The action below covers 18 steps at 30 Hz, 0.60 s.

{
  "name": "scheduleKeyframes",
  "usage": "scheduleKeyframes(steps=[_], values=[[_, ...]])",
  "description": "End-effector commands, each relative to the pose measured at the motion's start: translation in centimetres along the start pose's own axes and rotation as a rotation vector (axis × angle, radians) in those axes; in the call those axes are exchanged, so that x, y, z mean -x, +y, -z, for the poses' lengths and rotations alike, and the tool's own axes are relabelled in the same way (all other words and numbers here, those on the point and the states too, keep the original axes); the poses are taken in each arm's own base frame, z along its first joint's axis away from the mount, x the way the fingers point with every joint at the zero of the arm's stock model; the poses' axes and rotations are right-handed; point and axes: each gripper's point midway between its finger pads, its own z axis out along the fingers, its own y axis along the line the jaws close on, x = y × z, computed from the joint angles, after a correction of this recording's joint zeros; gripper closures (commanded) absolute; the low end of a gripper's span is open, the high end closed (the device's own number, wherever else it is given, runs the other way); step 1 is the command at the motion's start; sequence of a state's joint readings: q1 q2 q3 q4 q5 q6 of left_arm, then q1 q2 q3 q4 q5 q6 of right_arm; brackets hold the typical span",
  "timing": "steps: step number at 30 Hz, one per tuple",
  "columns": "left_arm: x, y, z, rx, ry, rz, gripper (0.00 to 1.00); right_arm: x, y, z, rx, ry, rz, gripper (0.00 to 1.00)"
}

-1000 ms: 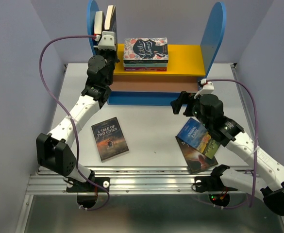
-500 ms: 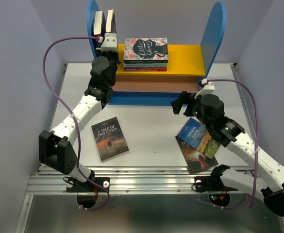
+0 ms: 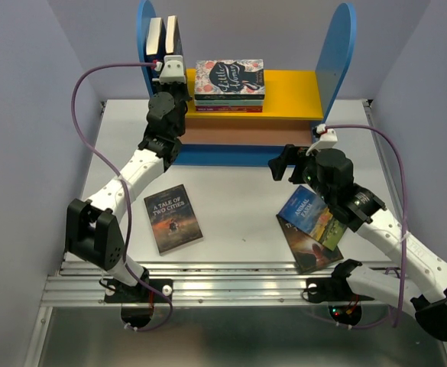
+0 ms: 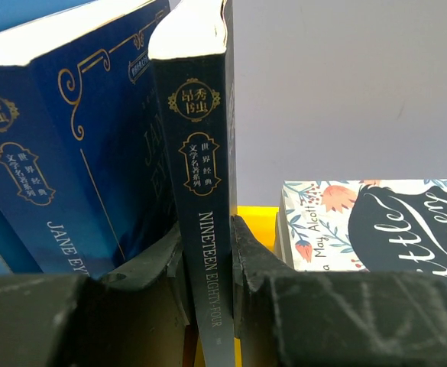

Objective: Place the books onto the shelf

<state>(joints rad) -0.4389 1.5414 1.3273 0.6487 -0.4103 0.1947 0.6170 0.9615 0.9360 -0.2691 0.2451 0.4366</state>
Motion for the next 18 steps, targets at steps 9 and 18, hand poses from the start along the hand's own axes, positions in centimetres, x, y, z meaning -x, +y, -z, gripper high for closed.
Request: scheduleKeyframes(steps=[9,18], values=[[6.4,2.1,1.0,0.062,-0.125,0.089,1.0,2.6,1.5,0.9,0.057,-0.065,-0.012,0.0],[6.1,2.3,1.4,0.06,-0.114,0.041,0.99,2.1,1.7,0.8,0.067,-0.047,-0.002,0.0]])
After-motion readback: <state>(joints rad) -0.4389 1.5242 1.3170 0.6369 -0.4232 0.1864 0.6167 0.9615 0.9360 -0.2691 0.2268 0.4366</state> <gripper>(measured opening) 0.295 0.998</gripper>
